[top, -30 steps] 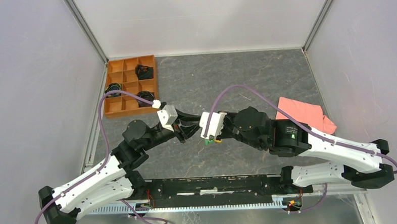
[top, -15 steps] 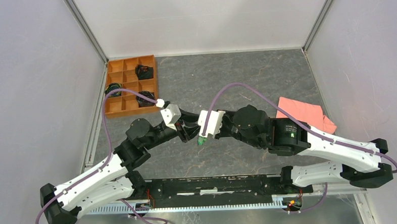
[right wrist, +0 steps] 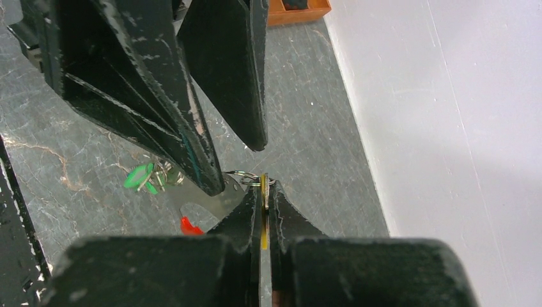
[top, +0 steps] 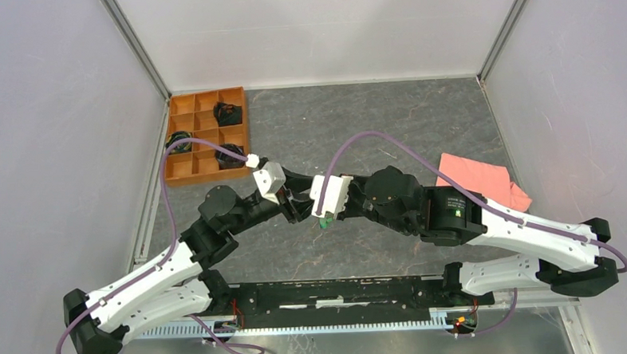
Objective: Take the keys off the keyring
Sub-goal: Remove the key from the keyring.
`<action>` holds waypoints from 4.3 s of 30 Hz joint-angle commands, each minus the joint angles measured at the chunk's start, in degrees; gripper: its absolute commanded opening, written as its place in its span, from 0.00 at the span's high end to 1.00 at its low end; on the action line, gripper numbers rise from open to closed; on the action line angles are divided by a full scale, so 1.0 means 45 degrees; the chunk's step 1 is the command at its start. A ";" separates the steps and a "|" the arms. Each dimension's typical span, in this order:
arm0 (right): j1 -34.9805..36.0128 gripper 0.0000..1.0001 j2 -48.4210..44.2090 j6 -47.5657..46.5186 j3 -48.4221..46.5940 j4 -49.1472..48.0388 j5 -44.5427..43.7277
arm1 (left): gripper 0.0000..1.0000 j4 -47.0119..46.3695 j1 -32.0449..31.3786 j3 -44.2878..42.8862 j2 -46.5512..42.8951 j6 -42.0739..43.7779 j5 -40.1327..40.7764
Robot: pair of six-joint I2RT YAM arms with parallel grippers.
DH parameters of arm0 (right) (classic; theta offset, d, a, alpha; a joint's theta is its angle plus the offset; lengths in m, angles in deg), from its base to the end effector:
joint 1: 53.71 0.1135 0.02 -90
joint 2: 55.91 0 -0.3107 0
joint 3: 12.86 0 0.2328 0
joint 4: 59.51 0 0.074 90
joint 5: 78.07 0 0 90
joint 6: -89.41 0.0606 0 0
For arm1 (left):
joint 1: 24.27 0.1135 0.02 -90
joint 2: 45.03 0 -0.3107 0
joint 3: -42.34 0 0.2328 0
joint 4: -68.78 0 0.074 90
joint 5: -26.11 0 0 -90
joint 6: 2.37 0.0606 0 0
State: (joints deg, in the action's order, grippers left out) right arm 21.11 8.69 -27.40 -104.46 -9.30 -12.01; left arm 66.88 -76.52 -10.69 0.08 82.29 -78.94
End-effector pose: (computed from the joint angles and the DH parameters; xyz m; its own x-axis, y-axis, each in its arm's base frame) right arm 0.0795 0.1992 0.4489 0.2617 -0.6097 -0.7481 -0.7467 0.3633 -0.5573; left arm 0.0867 -0.1376 0.3883 0.0183 -0.1705 -0.9852 0.9259 0.3747 -0.0476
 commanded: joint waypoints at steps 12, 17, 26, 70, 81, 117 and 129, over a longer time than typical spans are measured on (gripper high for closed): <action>-0.0031 1.00 -0.0039 0.0049 -0.0685 -0.0863 0.0189 | 0.76 -0.0310 -0.0030 -0.0789 0.0452 -0.0699 0.0195; -0.0029 1.00 -0.0076 0.0020 -0.0711 -0.0859 0.0042 | 0.93 -0.0104 -0.0030 -0.0751 0.0404 -0.0393 -0.0081; -0.0040 1.00 -0.0307 -0.0156 -0.0453 -0.0679 -0.1020 | 0.98 -0.0066 -0.0030 -0.0527 0.0012 0.0054 -0.0194; -0.0049 1.00 -0.0995 0.0733 0.1264 -0.0820 -0.1107 | 0.98 -0.1128 -0.0030 -0.0037 -0.0784 -0.0023 -0.0292; -0.0039 1.00 -0.0976 0.0762 0.1426 -0.0922 -0.1009 | 0.98 -0.1300 -0.0030 0.0128 -0.0914 -0.0062 -0.0038; -0.0040 1.00 -0.1054 0.1016 0.2073 -0.1098 -0.0852 | 0.98 -0.1921 -0.0030 0.0651 -0.1411 -0.0209 0.0961; -0.0302 1.00 -0.1677 0.1699 0.3532 -0.2155 -0.1603 | 0.98 -0.1927 -0.0030 0.1067 -0.1556 -0.0460 0.1343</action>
State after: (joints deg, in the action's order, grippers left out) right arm 20.85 3.71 -22.44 -91.96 -14.79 -16.97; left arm 62.92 -76.52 -6.14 -6.04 80.91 -74.61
